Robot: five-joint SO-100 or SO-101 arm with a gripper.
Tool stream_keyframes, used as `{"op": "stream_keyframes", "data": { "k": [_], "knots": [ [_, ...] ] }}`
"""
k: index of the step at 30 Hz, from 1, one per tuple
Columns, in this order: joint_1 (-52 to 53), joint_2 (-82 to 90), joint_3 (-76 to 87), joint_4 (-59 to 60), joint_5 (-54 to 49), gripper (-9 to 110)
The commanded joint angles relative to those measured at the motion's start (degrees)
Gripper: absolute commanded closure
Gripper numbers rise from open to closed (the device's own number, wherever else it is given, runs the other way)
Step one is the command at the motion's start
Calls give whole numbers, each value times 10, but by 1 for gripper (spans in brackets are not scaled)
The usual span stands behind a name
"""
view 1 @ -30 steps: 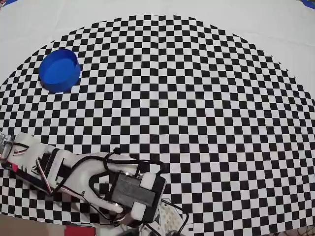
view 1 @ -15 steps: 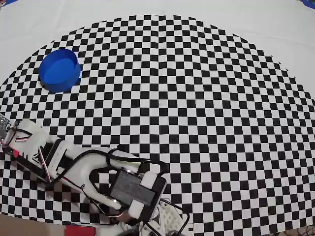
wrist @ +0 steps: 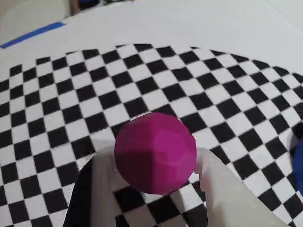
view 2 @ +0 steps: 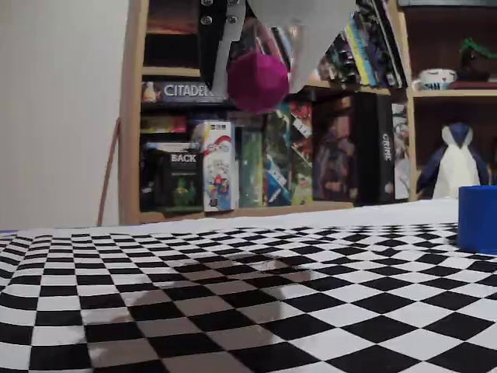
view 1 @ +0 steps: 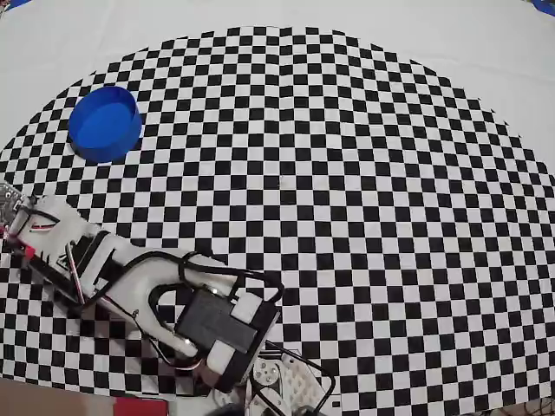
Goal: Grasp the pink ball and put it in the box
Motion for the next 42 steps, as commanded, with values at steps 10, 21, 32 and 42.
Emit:
{"op": "stream_keyframes", "data": {
  "k": [10, 21, 32, 42],
  "knots": [
    [31, -21, -62, -4, -2, 101],
    [68, -33, -62, -4, -3, 101],
    [103, -46, -72, -5, -1, 101],
    [134, -57, -73, -9, -2, 101]
  ]
}}
